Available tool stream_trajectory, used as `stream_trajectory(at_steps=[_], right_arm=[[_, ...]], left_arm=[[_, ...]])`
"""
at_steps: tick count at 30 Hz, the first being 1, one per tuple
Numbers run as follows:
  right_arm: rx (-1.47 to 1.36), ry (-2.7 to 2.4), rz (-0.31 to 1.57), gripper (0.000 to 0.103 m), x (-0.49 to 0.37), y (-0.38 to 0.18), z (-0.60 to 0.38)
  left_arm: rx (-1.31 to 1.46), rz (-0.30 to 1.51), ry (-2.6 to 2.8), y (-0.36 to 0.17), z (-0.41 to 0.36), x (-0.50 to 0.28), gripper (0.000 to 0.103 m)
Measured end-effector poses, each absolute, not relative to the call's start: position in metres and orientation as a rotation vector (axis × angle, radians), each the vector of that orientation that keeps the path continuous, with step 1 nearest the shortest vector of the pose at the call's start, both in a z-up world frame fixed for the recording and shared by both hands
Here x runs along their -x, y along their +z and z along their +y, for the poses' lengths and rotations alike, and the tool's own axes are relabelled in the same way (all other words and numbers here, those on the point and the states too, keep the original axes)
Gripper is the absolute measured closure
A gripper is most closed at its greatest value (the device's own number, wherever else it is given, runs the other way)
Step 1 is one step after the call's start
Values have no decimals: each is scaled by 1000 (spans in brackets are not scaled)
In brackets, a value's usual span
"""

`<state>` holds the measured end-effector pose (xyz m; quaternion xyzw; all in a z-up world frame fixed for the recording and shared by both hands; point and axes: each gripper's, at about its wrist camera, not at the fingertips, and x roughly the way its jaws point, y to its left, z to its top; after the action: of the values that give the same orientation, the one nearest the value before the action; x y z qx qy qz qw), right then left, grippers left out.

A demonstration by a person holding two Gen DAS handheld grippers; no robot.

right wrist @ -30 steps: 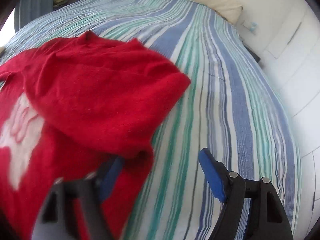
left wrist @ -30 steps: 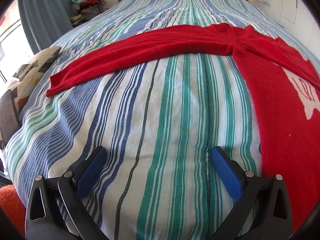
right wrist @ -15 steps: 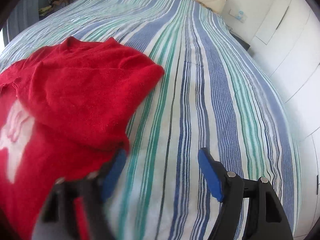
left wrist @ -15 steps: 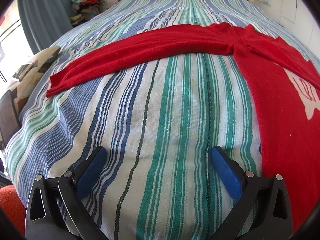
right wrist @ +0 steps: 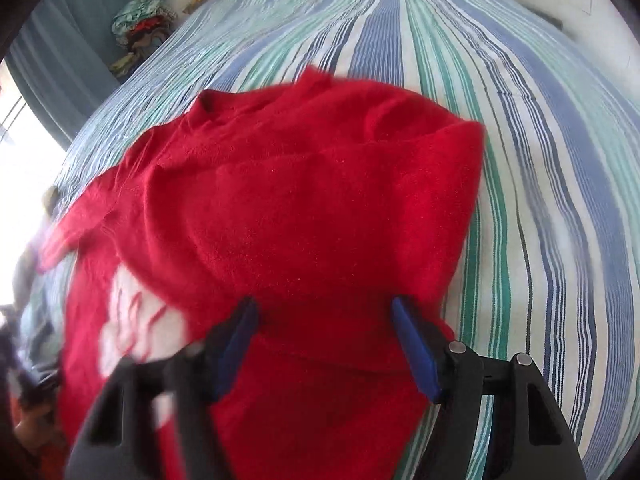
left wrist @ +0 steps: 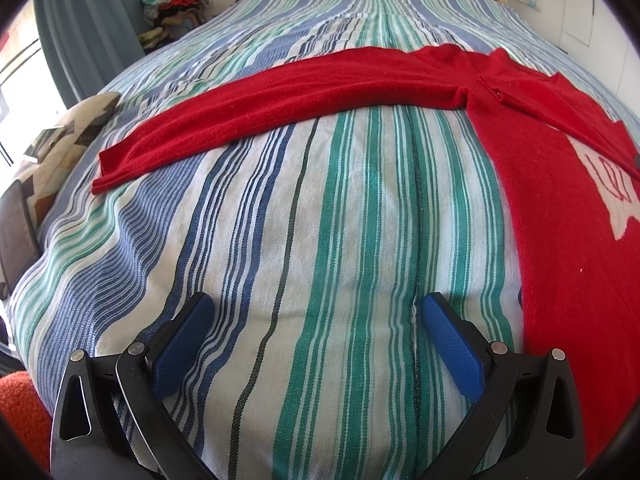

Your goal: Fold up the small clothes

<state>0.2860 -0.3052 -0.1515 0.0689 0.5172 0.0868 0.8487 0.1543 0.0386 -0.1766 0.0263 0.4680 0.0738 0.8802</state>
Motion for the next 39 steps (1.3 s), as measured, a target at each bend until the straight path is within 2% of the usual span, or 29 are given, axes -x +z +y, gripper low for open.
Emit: stream_trajectory(at_steps=[10,14,21,25,29,39], right_arm=[[-82,103,970,32,-193,-120,-340],[-110,37,945,26,-148,-130,-362],[-203,-81,954,24,-98,-169,-397],[-293,-86,910,13,-92,-173,-403],[-250,-67,915,7,-95,-181,-396],[-244,-57,897,5,-93,-184,-393]], left_arm=[[-56,976,154,-176,39,-154,0],[-57,974,155,-176,39,-154,0],[-57,965,153,-175,40,-152,0],[-59,962,155,-176,39,-152,0],[-59,962,155,-176,39,-152,0],[-60,960,156,-176,39,-151,0]])
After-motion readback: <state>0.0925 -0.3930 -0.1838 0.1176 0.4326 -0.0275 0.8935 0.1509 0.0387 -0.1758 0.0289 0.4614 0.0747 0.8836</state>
